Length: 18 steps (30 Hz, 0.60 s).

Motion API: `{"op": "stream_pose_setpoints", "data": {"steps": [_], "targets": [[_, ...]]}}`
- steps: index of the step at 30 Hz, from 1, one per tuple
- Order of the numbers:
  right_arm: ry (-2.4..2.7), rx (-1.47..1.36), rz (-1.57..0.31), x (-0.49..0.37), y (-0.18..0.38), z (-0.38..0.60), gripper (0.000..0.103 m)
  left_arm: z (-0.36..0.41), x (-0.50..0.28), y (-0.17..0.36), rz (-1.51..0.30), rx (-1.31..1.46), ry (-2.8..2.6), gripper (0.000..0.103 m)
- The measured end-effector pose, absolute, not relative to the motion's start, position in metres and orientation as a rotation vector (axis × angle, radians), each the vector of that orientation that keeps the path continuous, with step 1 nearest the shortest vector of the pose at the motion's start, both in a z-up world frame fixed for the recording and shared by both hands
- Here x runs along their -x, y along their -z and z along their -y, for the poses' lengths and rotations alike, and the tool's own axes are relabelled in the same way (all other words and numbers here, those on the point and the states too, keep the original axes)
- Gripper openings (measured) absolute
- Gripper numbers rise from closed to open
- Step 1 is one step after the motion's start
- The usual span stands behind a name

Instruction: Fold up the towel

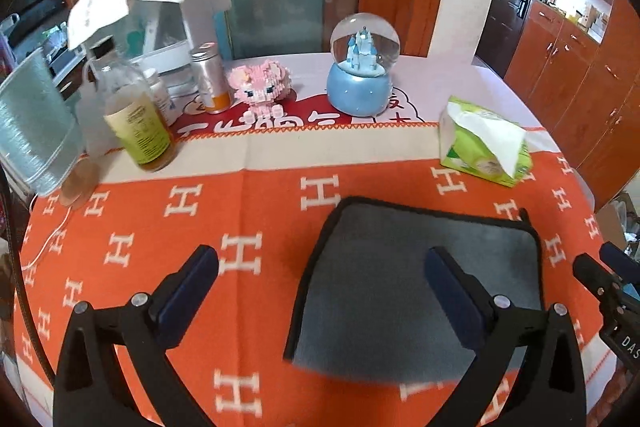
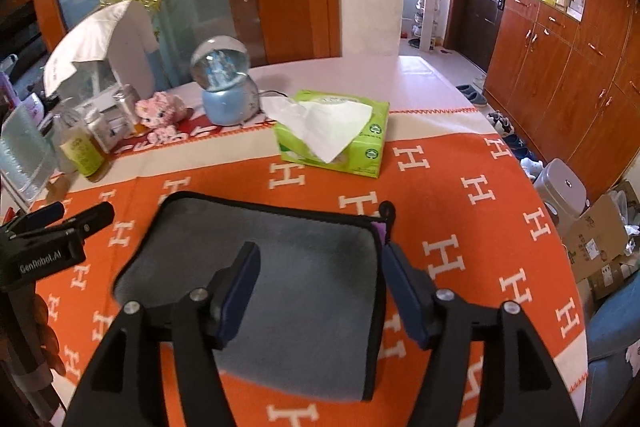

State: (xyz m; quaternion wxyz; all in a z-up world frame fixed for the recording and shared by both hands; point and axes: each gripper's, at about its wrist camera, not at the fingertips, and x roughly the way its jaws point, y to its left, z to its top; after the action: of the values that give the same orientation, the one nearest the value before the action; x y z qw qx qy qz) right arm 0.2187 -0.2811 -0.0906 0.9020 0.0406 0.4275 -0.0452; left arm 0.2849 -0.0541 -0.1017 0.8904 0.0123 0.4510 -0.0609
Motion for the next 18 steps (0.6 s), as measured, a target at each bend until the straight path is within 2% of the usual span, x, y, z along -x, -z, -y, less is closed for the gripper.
{"op": "stream_pose_setpoints", "data": {"steps": [8, 18], "targets": [[0.076, -0.078, -0.889, -0.18, 0.071, 0.264, 0.069, 0.037, -0.222, 0.076, -0.967, 0.03, 0.109, 0.102], [0.057, -0.083, -0.881, -0.138, 0.054, 0.25, 0.069, 0.024, -0.162, 0.042, -0.892, 0.01, 0.053, 0.102]]}}
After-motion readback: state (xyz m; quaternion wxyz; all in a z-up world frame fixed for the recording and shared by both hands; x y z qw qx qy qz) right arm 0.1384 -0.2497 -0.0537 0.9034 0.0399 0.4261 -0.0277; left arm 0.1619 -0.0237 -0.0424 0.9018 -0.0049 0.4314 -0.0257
